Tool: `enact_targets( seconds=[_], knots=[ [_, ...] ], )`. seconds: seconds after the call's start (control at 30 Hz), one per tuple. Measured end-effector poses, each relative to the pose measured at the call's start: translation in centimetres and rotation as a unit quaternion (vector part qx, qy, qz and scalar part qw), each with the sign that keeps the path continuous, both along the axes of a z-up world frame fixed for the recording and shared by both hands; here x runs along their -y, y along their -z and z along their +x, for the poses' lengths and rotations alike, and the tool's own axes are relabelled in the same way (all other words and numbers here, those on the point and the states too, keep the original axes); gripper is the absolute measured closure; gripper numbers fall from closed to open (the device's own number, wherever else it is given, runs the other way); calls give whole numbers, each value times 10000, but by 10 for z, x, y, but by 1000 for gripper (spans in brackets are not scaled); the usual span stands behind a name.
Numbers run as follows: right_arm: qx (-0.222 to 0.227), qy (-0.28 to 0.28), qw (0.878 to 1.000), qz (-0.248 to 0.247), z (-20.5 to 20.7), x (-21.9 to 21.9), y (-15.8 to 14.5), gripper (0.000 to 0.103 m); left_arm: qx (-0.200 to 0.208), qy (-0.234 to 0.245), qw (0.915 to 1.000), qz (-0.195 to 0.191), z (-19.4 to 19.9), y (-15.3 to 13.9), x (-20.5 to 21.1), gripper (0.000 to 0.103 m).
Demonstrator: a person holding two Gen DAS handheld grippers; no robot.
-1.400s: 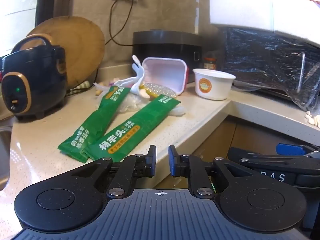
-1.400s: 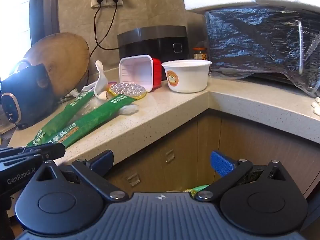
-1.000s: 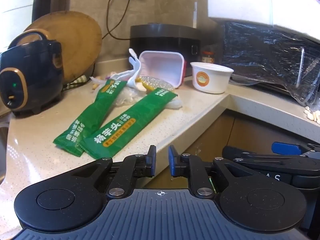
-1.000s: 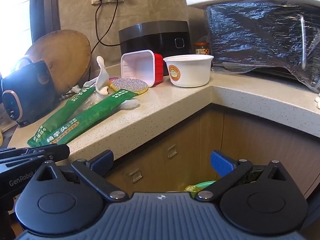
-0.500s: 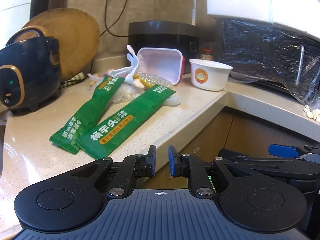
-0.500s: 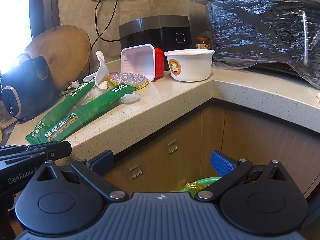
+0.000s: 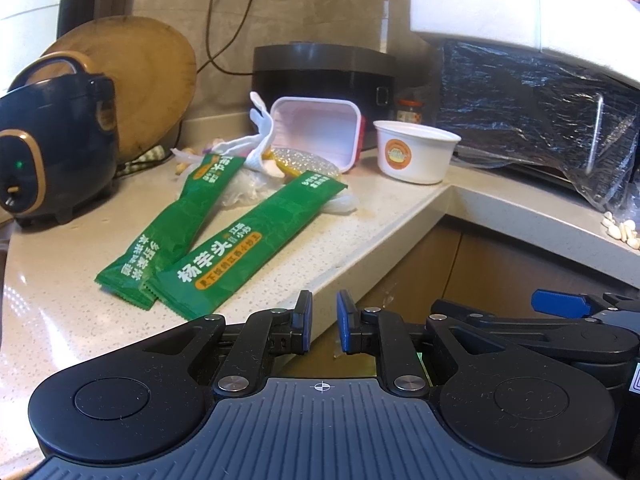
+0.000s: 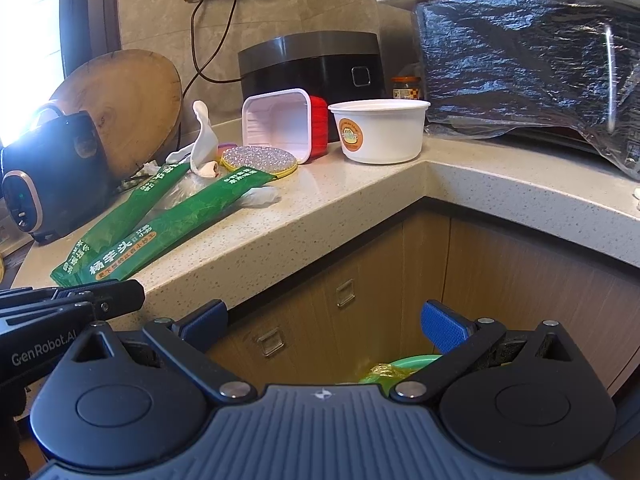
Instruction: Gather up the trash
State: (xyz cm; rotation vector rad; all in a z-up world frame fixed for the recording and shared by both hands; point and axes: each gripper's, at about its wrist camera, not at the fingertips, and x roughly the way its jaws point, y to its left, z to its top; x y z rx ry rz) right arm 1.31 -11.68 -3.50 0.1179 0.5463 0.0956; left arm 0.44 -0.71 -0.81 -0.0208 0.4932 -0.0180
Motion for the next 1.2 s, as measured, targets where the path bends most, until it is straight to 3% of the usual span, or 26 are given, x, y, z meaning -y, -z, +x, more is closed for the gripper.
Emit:
enact_targets(
  seconds=[1.2],
  knots=[
    [36, 126, 9999, 16, 0, 4, 2, 0, -49, 68, 10000, 13, -1, 3, 2, 86]
  ],
)
